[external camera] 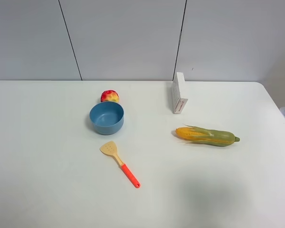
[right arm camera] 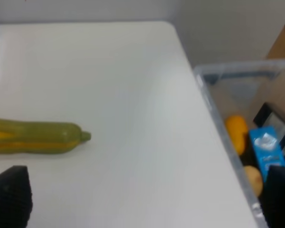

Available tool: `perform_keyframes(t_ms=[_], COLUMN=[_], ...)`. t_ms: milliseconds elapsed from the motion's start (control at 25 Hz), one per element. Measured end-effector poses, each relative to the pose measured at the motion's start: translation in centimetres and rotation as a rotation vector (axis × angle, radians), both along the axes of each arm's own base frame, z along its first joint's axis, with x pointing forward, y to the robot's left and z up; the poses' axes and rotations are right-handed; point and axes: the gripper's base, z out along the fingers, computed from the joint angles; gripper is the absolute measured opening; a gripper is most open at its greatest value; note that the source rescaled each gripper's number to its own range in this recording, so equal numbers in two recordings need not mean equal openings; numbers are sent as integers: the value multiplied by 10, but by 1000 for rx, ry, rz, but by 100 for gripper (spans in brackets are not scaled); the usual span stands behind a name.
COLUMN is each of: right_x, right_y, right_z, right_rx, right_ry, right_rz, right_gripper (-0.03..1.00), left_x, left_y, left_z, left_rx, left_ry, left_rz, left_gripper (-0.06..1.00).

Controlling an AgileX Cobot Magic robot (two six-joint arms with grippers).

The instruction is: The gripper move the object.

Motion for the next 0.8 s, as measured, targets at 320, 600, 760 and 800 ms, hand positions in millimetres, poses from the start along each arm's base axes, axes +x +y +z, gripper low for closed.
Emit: perform_keyframes(t_ms=[320, 600, 760, 800], right_x=[3, 5, 4, 3], right_y=[0, 0, 0, 0], right_z=[-14, -30, -36, -36], right_rx=[18, 69, 71, 70], right_ry=[43, 112, 131, 128], right_rz=[80, 51, 51, 52], right_gripper=[98, 98, 98, 98], left_x=[0, 0, 0, 0], left_y=[0, 0, 0, 0], left_z=[0, 0, 0, 0], left_rx=[0, 0, 0, 0], left_ry=[0, 0, 0, 0], left_rz=[0, 0, 0, 0], left_gripper=[100, 100, 100, 100])
